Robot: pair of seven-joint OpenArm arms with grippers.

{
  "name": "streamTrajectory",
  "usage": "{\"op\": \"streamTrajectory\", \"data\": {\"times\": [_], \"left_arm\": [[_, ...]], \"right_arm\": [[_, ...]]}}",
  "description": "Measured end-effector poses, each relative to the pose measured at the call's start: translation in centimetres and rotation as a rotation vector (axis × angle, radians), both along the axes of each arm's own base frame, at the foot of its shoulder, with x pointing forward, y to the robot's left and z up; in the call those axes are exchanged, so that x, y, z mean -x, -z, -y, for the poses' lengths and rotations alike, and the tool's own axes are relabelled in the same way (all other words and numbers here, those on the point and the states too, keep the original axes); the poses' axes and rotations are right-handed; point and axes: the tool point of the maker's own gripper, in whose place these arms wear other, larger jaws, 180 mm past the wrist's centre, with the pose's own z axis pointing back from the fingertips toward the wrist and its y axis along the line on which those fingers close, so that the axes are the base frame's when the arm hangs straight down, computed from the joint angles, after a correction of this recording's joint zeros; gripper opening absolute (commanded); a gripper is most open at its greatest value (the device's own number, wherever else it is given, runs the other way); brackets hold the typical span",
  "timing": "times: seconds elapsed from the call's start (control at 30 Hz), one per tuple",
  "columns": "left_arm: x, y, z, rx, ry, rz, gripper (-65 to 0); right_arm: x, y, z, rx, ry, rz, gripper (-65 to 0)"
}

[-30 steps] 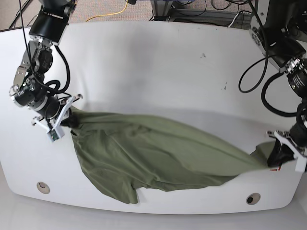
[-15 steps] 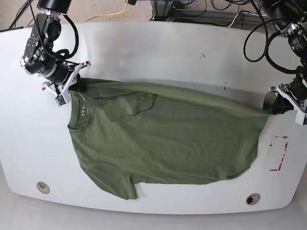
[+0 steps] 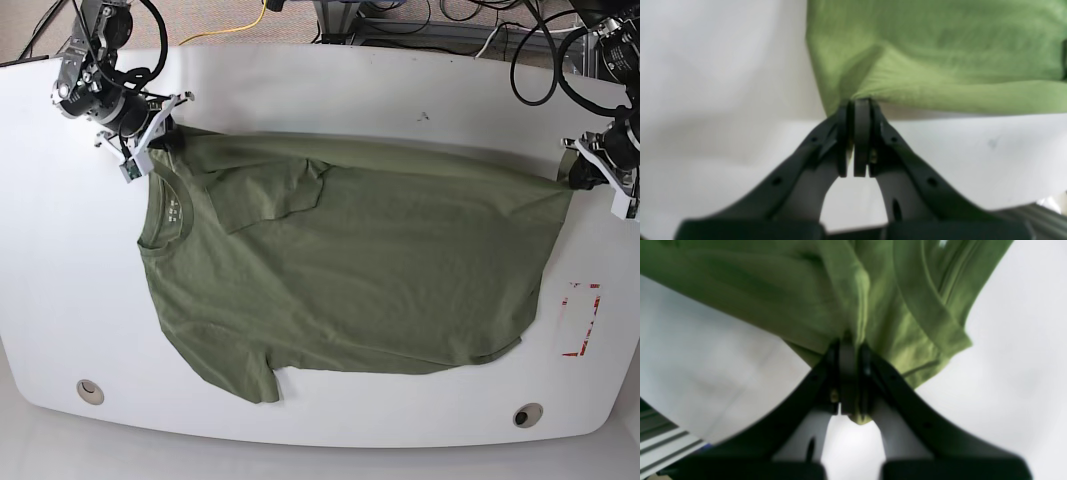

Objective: Layout the t-shirt on the table in an organized manner, then fold the t-shirt properly
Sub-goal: 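Drag the shirt's shoulder edge with both grippers to straighten it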

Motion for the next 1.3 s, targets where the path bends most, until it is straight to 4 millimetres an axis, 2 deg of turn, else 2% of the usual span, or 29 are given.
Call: {"op": "streamTrajectory", "data": {"times": [0.47, 0.7, 0.77, 0.97, 1.07, 1.3], "left_arm": [[2.8, 1.7, -0.4, -0.016, 0.006, -0.087, -65.0], [4.3, 2.4, -0.8, -0.031, 0.013, -0.137, -65.0], [4.4, 2.4, -0.9, -0.035, 0.013, -0.141, -65.0], [4.4, 2.3, -1.0, -0.036, 0.012, -0.139, -65.0], [4.6, 2.5, -1.0, -0.035, 0.012, -0.146, -65.0], [4.6, 2.5, -0.9, -0.034, 0.011, -0.143, -65.0]], "right_arm": [[3.9, 1.7, -0.2, -0.009, 0.001, -0.089, -64.2], [4.8, 2.1, -0.3, -0.012, 0.0, -0.111, -63.1], [5.0, 2.1, -0.3, -0.014, 0.0, -0.115, -58.8], [5.5, 2.3, -1.3, -0.047, 0.015, -0.119, -30.4], [5.7, 2.0, -1.8, -0.055, 0.009, -0.112, -21.4], [5.8, 0.2, -3.4, -0.045, -0.011, -0.064, -19.8]]}}
